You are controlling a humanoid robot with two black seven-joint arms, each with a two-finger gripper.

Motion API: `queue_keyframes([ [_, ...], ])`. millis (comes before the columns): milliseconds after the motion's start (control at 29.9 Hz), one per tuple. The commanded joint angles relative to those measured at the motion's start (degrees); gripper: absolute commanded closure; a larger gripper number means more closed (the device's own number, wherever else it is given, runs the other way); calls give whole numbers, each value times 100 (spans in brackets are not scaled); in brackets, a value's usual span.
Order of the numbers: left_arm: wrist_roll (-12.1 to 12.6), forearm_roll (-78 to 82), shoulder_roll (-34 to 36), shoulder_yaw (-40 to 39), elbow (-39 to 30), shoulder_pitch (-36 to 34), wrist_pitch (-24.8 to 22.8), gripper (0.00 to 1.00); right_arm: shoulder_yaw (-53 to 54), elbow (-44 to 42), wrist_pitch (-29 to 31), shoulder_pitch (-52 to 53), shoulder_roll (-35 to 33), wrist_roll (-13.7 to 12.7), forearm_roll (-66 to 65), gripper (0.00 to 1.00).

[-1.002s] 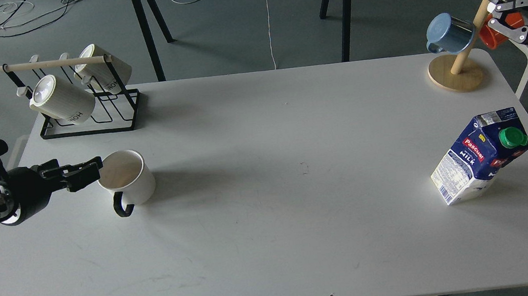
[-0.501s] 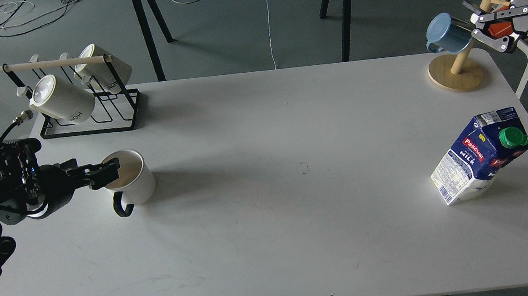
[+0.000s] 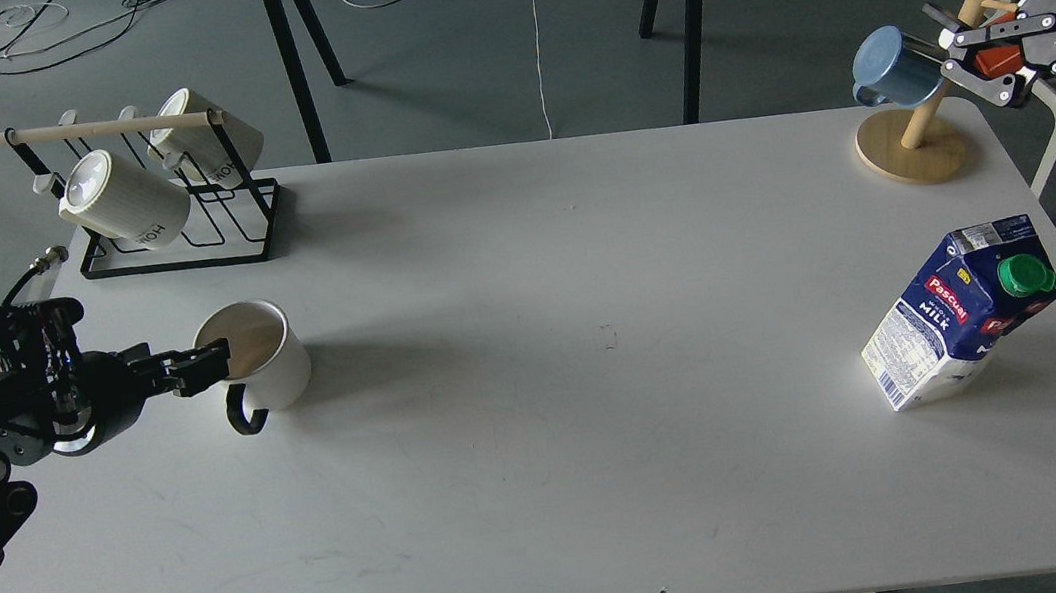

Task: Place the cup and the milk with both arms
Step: 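Carry the white mug with the left gripper toward the table center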

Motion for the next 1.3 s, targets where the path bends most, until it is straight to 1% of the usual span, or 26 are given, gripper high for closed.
queue_keyframes([
  [0,-80,-1,5,112,1,-32,-13,44,1,-4,-1,3,0,0,-8,2],
  [67,-97,-1,14,235,1,-111,-4,59,1,-4,8,3,0,0,-8,2],
  [134,-115,-1,23,384,-7,-216,-4,62,1,-4,-1,3,0,0,-8,2],
  [167,-124,-1,32,446,-7,-278,-4,68,1,-4,-1,3,0,0,-8,2],
  [200,-124,-1,32,490,-7,-322,-4,79,1,-4,-1,3,0,0,-8,2],
  [234,-124,-1,32,516,-7,-348,-4,92,1,-4,8,3,0,0,-8,2],
  [267,-124,-1,32,525,-7,-375,-4,96,1,-4,-1,3,0,0,-8,2],
  [334,-150,-1,41,534,-34,-392,-4,100,10,5,-1,3,0,0,-8,2],
  [568,-212,-1,67,526,-157,-401,-4,100,19,-4,-1,3,0,0,-8,2],
  [668,-229,-1,154,508,-253,-524,5,100,27,-13,-1,11,0,0,-8,2],
  [802,-229,-10,479,438,-718,-656,-48,100,54,-21,-185,46,9,-17,-8,2],
  [935,-203,-10,691,464,-1316,-761,-57,100,71,-74,-238,73,9,-35,-8,2],
  [1036,-142,-10,682,499,-1694,-806,-101,100,80,-214,-256,99,44,-35,-8,2],
  [1136,-63,-1,638,525,-1967,-885,-241,100,80,-294,-352,231,272,-35,-8,2],
  [1203,104,43,551,534,-2072,-876,-364,100,80,-346,-396,310,369,-35,-8,2],
  [1270,262,209,157,665,-2090,-911,-426,100,89,-451,-414,363,413,-26,-8,2],
])
